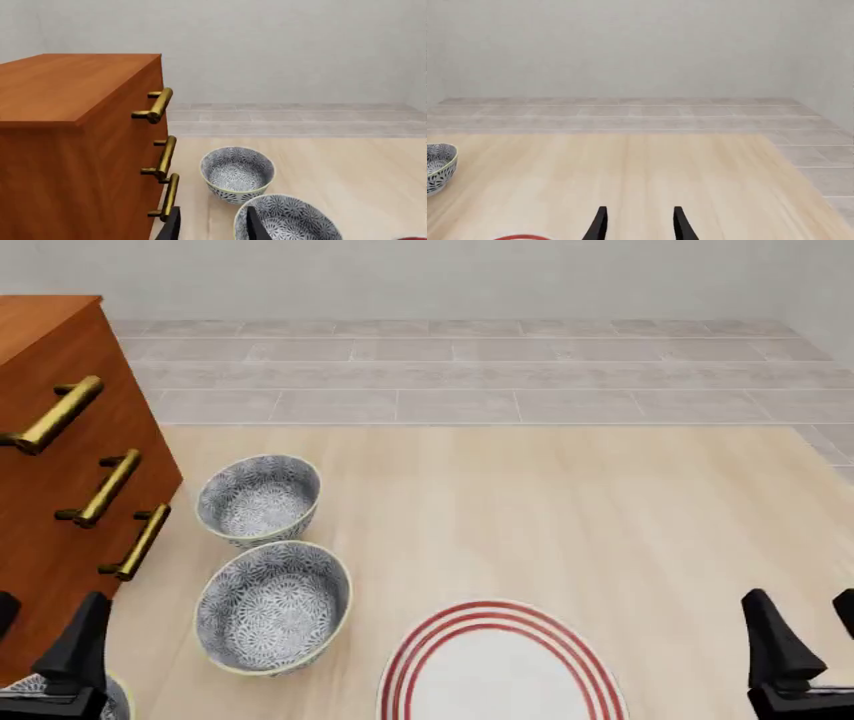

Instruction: Put the bowl at the front on the plate.

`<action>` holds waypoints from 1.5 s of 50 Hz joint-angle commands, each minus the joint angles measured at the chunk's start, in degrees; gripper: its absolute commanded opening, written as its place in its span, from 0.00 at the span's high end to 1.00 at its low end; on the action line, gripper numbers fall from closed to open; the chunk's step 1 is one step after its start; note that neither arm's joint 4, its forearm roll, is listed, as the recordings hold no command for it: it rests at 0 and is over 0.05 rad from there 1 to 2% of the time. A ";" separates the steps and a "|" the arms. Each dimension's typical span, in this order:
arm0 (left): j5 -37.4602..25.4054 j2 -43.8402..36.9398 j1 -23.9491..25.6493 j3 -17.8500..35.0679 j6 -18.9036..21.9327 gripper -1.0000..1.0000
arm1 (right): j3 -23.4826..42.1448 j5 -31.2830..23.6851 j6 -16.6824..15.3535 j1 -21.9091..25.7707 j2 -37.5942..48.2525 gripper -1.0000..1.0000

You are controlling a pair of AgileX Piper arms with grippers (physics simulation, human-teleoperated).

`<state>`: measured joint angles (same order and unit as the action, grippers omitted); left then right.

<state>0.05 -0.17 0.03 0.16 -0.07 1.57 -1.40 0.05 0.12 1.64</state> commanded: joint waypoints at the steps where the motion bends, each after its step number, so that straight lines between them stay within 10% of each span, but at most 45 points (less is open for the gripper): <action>1: -0.45 -0.13 0.08 0.91 -0.35 0.00 | -1.33 1.56 -0.77 0.08 -1.29 0.00; 31: -6.79 -7.00 3.50 9.89 -0.27 0.00 | -1.46 2.13 0.19 -0.09 -0.34 0.00; 44: -18.40 -14.10 10.99 17.80 0.21 0.00 | -1.49 2.95 -0.43 0.21 1.13 0.00; 75: -41.40 -12.50 7.17 19.67 -3.10 0.00 | -1.53 2.62 -0.54 -0.05 0.56 0.00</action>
<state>-36.75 -13.44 8.05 20.86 -1.68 0.07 1.42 -0.63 0.27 2.52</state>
